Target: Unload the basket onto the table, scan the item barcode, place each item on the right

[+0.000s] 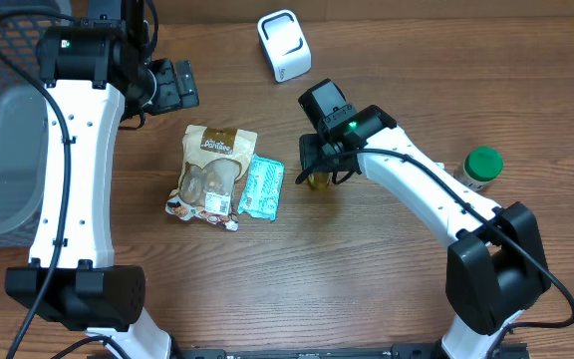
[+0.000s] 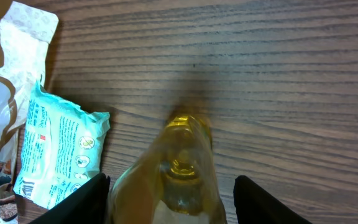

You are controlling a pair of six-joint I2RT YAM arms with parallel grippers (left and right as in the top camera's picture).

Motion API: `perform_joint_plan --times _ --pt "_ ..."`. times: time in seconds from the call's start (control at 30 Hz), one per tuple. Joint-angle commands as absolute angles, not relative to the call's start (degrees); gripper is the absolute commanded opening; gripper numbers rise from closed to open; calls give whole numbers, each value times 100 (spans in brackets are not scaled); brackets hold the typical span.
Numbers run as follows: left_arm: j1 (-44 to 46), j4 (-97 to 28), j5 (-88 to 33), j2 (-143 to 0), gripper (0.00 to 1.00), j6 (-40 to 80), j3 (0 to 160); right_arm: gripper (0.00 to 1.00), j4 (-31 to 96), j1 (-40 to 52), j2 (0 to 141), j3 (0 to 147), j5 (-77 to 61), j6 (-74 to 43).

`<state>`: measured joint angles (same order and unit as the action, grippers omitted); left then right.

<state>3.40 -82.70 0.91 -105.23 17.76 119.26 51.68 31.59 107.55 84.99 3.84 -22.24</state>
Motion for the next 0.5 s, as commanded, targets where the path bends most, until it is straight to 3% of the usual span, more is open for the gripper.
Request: perform_joint_plan --times 0.0,0.47 --pt "377 -8248 60 -10532 99 1712 12011 61 5124 3155 10748 8523 397 -2209" --pt "377 -8248 60 -10532 99 1712 12011 59 5159 3155 10739 8665 397 -2209"
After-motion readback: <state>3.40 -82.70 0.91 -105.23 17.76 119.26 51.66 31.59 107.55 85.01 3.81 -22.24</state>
